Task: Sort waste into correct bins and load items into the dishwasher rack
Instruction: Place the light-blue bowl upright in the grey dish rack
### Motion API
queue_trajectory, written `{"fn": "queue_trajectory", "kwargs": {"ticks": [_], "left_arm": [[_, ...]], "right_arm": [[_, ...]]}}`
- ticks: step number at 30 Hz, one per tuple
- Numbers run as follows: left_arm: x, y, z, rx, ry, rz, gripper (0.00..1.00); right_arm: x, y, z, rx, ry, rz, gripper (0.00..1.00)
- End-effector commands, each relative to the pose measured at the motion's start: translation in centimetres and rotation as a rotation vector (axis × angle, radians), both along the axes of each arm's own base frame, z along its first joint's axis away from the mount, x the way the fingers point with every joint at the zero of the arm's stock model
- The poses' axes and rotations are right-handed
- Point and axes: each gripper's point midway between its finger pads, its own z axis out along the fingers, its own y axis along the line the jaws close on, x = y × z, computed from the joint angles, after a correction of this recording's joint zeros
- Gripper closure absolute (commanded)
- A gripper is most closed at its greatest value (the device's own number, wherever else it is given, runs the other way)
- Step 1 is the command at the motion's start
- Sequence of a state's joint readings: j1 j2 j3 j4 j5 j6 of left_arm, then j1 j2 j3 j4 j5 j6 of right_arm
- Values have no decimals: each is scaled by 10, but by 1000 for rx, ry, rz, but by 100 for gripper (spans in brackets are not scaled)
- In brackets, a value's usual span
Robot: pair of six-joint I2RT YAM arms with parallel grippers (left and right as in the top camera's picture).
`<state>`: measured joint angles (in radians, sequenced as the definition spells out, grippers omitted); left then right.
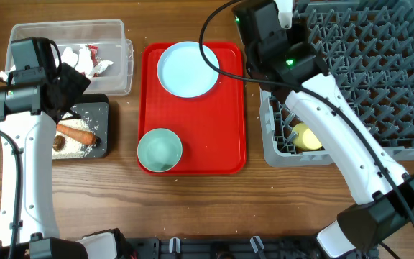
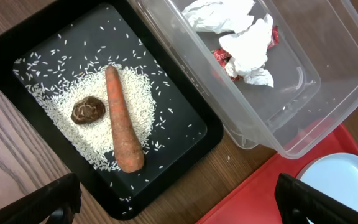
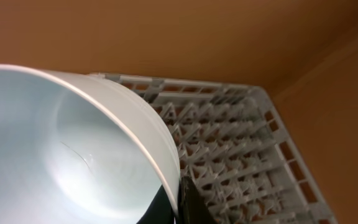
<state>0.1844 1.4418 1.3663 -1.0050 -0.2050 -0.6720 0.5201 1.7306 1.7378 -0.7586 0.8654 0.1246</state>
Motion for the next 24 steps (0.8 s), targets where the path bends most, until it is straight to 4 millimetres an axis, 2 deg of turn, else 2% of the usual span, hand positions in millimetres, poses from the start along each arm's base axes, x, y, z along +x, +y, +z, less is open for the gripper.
{"fn": "queue_trajectory", "kwargs": {"ticks": [1,4,8,11,15,16,19,22,24], "left_arm": [[1,4,1,7,-2,26,0],[1,4,1,7,-2,26,0],[1,4,1,7,-2,26,0],[1,4,1,7,-2,26,0],[1,4,1,7,-2,25,0],[1,4,1,7,-2,26,0],[1,4,1,7,-2,26,0],[1,4,1,7,-2,26,0],[1,4,1,7,-2,25,0]], "right_arm": [[15,-13,-5,-105,14,-24,96],[31,-24,-16,-158,36,-37,96],[57,-46,-13,-316,34,-69,95],[77,-60,-29,-478,107,-78,96],[109,-54,-70,-678,224,-4,96],[115,-56,-74,-717,226,-26,96],[129,-74,-80,-780,218,-98,96],[134,-96,-97,-794,261,-131,96],[137,-102,-101,-786,261,-130,96]]}}
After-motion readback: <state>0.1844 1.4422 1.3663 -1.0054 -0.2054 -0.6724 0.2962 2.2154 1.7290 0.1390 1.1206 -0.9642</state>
